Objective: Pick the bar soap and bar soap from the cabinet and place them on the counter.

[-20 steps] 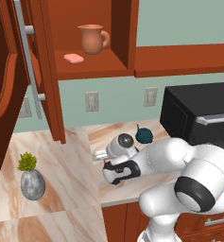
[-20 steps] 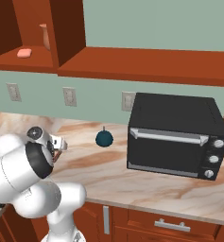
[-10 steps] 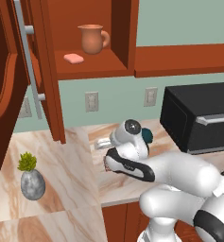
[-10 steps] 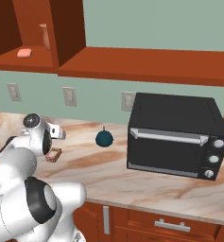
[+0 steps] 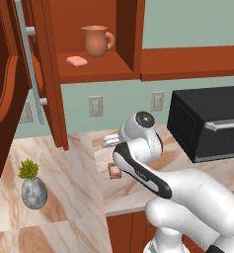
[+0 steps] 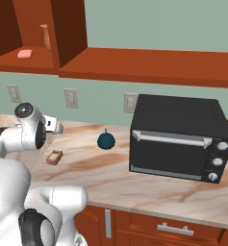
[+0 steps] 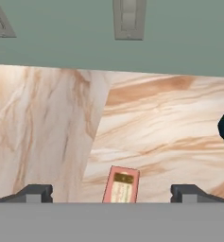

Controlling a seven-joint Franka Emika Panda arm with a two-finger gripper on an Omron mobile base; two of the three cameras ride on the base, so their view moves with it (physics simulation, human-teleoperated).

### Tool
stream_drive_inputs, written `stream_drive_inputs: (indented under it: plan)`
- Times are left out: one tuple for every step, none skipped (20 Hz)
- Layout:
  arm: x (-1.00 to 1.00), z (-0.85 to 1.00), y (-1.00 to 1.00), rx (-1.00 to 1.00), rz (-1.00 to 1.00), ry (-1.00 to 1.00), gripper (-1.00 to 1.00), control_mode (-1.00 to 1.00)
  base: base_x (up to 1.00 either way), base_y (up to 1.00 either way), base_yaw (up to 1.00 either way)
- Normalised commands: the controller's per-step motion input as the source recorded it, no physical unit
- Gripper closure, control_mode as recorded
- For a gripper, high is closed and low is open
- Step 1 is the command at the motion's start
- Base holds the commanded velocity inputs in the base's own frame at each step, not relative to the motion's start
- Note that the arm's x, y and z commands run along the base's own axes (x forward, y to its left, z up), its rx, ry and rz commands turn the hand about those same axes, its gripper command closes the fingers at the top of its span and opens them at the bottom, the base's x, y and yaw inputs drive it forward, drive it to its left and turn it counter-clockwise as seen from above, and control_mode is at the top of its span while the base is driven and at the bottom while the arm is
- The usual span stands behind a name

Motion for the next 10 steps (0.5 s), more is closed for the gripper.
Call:
stream_drive_inputs:
  plan:
    - [-0.4,0.44,-0.03,0.0,0.0,0.0,-1.0,-1.0,0.0,0.0,0.0]
    - [-0.42,0.41,-0.01,0.0,0.0,0.0,-1.0,-1.0,0.0,0.0,0.0]
    - [-0.42,0.39,-0.01,0.0,0.0,-0.01,-1.0,-1.0,0.0,0.0,0.0]
    - [-0.5,0.44,-0.05,0.0,0.0,-0.05,-1.0,-1.0,0.0,0.0,0.0]
    - [-0.53,0.46,-0.07,0.0,0.0,-0.06,-1.0,-1.0,0.0,0.0,0.0]
    - [-0.56,0.45,-0.05,0.0,0.0,-0.07,-1.0,-1.0,0.0,0.0,0.0]
    - [-0.57,0.4,-0.04,0.0,0.0,-0.06,-1.0,-1.0,0.0,0.0,0.0]
    - [-0.56,0.32,-0.05,0.0,0.0,-0.05,-1.0,-1.0,0.0,0.0,0.0]
    - [-0.56,0.31,-0.06,0.0,0.0,-0.04,-1.0,-1.0,0.0,0.0,0.0]
    - [-0.56,0.29,-0.07,0.0,0.0,-0.04,-1.0,-1.0,0.0,0.0,0.0]
